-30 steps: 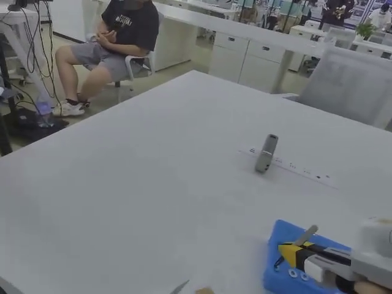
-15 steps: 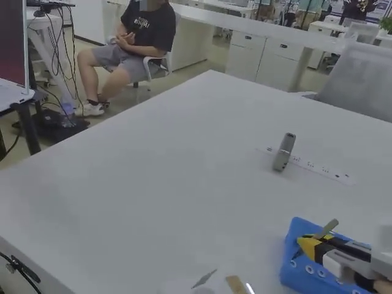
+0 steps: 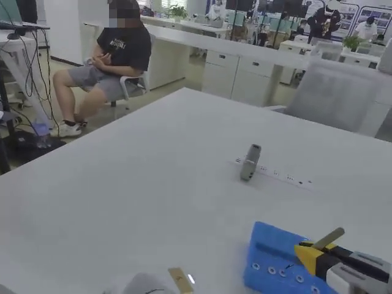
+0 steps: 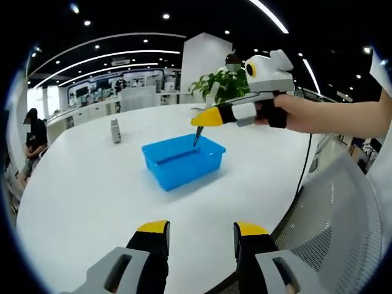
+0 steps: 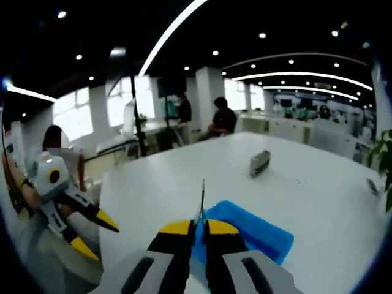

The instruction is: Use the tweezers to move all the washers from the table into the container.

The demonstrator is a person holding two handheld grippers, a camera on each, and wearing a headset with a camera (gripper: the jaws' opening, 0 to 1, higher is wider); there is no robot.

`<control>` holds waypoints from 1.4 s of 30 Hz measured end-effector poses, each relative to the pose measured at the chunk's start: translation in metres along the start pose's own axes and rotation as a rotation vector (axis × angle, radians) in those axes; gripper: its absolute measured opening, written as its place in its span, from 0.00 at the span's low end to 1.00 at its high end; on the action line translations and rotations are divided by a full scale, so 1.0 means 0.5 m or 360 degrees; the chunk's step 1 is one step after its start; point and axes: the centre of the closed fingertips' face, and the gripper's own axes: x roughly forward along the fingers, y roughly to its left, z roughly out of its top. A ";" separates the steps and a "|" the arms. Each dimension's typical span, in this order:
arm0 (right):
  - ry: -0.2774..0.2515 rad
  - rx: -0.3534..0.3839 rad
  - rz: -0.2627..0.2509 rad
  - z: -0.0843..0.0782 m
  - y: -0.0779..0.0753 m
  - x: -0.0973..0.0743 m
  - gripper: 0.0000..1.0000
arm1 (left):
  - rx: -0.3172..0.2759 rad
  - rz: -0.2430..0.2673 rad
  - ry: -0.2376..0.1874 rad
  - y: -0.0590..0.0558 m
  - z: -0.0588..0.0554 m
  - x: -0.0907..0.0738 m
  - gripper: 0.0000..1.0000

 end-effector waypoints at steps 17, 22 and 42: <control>0.0301 0.0172 0.0069 -0.200 0.032 -0.159 0.04 | -0.0169 -0.0389 -0.0013 -0.062 0.027 -0.008 0.34; 0.0405 0.0075 0.0196 -0.228 0.054 -0.188 0.04 | -0.0022 -0.0602 -0.0027 -0.103 0.064 -0.015 0.25; 0.0579 -0.0141 0.0584 -0.255 0.170 -0.209 0.04 | 0.0041 -0.1227 -0.0033 -0.235 0.168 0.009 0.13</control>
